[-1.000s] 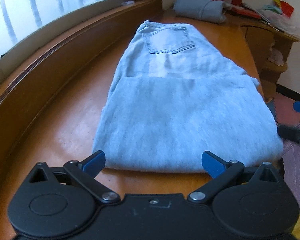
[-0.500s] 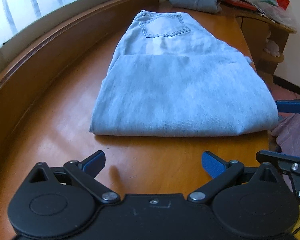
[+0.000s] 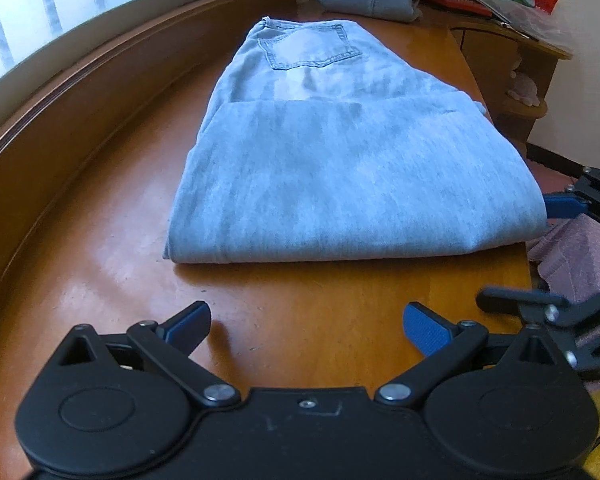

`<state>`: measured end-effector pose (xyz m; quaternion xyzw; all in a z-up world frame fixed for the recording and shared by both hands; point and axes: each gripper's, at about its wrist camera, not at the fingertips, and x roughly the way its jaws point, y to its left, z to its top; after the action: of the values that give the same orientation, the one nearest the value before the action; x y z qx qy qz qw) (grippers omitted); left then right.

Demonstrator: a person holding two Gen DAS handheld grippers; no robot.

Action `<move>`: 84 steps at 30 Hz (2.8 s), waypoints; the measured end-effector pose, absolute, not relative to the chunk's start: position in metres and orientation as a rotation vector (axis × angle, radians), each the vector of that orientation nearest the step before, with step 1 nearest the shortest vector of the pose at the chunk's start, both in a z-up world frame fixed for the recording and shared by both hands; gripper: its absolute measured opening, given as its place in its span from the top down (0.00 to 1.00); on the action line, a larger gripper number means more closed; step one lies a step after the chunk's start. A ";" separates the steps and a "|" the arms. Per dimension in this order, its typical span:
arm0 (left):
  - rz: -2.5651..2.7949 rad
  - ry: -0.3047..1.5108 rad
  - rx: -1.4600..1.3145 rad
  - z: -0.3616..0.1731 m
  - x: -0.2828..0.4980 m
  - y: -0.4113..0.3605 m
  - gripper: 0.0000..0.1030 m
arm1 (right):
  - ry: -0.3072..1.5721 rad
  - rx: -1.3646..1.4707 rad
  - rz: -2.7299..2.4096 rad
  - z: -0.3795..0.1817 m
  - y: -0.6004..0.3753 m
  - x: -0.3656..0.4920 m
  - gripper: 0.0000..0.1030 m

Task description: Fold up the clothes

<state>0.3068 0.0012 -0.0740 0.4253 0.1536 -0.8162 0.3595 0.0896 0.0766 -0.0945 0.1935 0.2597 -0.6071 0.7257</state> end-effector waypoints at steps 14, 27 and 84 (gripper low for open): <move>-2.218 0.417 0.947 -0.073 0.289 -0.015 0.50 | 0.335 0.581 -1.324 -0.065 0.071 0.050 0.74; -2.186 0.492 0.946 -0.070 0.284 -0.020 0.41 | 0.664 0.153 -1.379 -0.068 0.106 0.077 0.15; -2.236 -0.327 1.100 -0.076 0.277 -0.027 0.78 | 0.695 0.086 -1.207 -0.040 0.056 0.072 0.34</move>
<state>0.2768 -0.0266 -0.0761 0.4163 -0.1238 -0.8461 0.3091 0.0724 0.0562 -0.0400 0.0395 0.3201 -0.5559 0.7662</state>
